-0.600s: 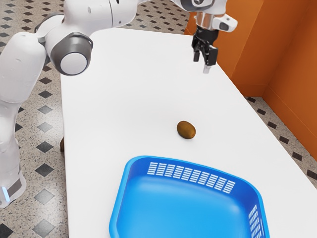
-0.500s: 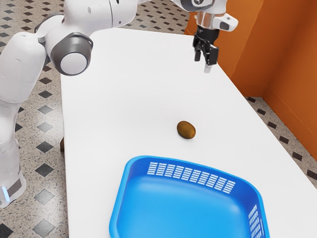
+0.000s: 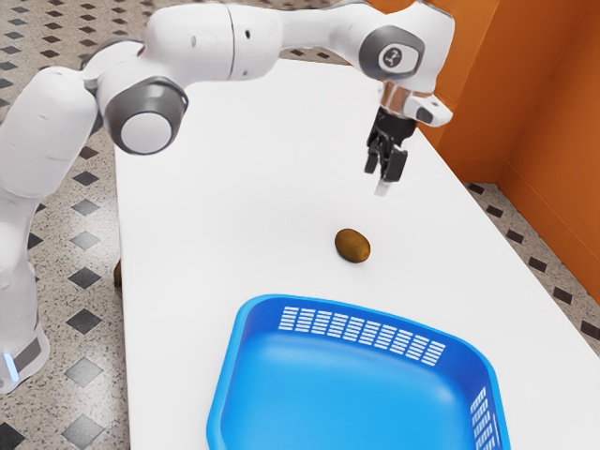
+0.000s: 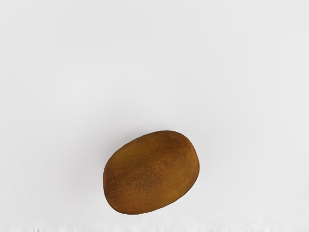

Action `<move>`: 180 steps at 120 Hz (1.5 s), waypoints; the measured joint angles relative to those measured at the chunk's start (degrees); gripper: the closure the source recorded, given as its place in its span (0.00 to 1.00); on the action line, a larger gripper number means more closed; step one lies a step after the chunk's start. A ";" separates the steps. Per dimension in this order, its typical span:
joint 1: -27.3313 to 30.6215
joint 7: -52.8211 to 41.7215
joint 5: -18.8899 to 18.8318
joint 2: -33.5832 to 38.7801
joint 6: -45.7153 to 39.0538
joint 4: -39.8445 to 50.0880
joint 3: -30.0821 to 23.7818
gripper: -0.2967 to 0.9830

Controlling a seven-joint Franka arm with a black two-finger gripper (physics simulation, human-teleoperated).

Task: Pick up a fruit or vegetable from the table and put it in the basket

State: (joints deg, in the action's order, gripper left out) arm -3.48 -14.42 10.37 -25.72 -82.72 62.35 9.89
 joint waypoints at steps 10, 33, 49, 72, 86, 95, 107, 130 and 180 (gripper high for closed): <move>-0.04 -2.40 0.09 1.47 0.24 5.60 -0.16 0.23; -0.04 -7.60 0.20 2.81 -4.09 14.00 -2.79 0.23; -0.05 -10.37 0.24 2.84 -5.64 14.68 -3.55 0.23; 0.03 -13.39 0.34 3.23 -7.14 16.93 -3.63 0.23; 0.17 -14.83 0.35 3.14 -7.59 17.68 -3.62 0.23; 0.31 -15.64 0.35 3.05 -7.79 17.79 -3.64 0.23; 0.61 -16.58 0.36 3.23 -8.00 18.54 -3.46 0.23; 1.86 -18.43 0.33 2.94 -9.26 18.66 -3.28 0.23; 2.59 -23.10 0.85 0.86 -12.86 18.45 -3.39 0.23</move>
State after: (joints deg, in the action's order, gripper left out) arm -0.88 -37.53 11.21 -24.85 -95.59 80.80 6.51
